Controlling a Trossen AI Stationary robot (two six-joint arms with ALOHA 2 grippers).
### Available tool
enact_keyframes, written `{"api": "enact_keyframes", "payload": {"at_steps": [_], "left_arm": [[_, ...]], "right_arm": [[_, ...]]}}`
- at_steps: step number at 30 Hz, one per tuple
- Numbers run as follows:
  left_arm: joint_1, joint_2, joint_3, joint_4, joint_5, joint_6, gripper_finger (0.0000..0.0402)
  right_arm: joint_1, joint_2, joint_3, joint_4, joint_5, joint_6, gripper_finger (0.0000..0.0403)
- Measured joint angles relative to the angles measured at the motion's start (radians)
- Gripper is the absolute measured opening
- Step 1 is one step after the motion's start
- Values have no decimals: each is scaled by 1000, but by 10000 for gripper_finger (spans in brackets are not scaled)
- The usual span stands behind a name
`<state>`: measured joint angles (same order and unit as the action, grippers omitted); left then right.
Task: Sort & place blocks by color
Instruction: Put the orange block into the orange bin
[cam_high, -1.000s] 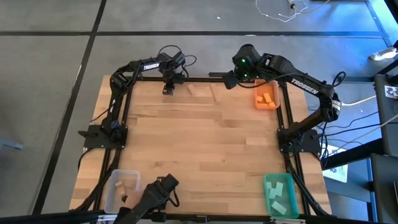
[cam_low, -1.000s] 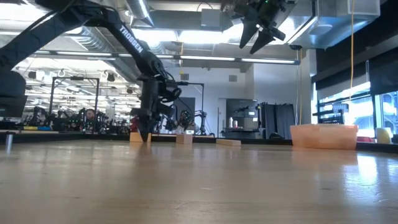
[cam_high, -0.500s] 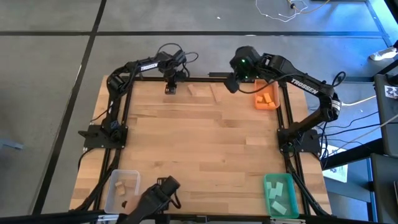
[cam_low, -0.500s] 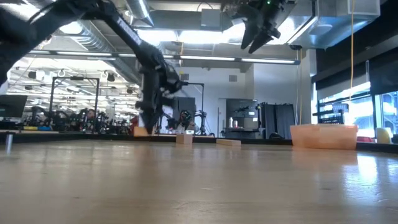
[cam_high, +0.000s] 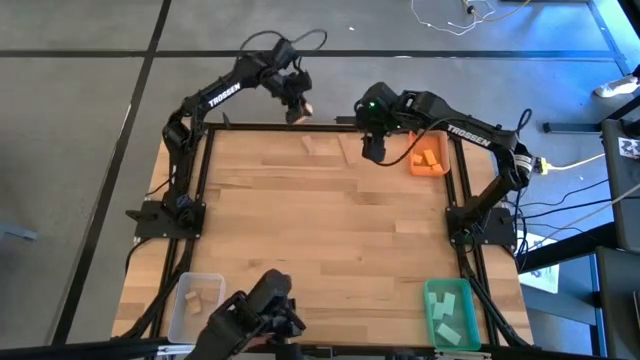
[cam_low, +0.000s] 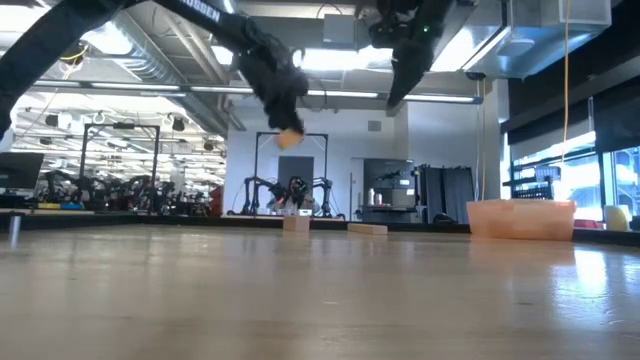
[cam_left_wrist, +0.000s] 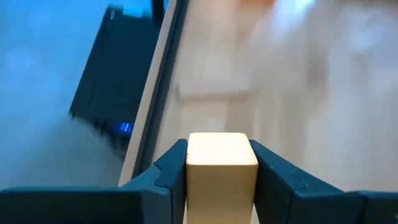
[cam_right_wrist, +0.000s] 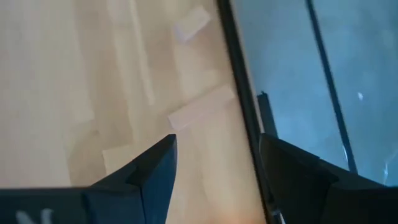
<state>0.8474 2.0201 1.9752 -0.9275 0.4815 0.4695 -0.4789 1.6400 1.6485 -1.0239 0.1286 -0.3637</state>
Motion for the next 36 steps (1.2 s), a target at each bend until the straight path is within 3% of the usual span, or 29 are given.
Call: {"api": "enact_keyframes", "payload": {"at_steps": [5,11,16,19,23,27,36], "left_arm": [[0,0,118,25,107,-145,123],[-2,0,224,25,363,-131,123],[-18,-1,236,25,624,-54,123],[-30,-1,236,25,722,-6,123],[-40,-1,236,25,767,41,123],[-40,-1,236,25,842,64,123],[-52,-1,236,25,844,95,123]], "right_arm": [[5,31,0,2,-70,-62,228],[5,64,0,15,-144,-27,228],[-17,68,0,46,-345,83,228],[-47,64,0,108,-478,144,228],[-79,57,0,208,-572,209,228],[-91,54,0,304,-579,257,228],[-91,48,0,452,-586,281,228]]}}
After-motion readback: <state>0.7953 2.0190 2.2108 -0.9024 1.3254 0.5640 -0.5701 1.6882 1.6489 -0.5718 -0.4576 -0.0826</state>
